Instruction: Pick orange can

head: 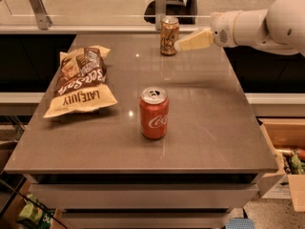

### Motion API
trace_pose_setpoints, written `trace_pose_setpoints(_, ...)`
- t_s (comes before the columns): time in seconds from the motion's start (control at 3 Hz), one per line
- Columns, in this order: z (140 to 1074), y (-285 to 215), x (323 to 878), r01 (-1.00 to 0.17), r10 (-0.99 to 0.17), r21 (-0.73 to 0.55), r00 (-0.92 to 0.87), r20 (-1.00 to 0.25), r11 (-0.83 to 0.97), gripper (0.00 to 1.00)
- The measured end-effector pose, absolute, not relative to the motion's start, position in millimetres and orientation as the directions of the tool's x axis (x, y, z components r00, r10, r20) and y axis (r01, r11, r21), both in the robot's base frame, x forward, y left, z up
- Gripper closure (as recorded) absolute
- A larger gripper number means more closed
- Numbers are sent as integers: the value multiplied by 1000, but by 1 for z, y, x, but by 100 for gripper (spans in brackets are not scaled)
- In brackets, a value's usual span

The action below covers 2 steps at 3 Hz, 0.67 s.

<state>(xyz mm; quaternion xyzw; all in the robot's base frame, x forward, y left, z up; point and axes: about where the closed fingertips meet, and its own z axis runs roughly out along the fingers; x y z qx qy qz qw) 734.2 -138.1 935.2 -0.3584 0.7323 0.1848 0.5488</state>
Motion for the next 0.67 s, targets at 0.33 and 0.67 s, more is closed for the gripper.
trace_pose_setpoints(0.33, 930, -127, 749, -733, -312, -117, -135, -940, 670, 0)
trace_pose_setpoints(0.67, 922, -120, 763, -733, -297, -105, -137, -945, 672, 0)
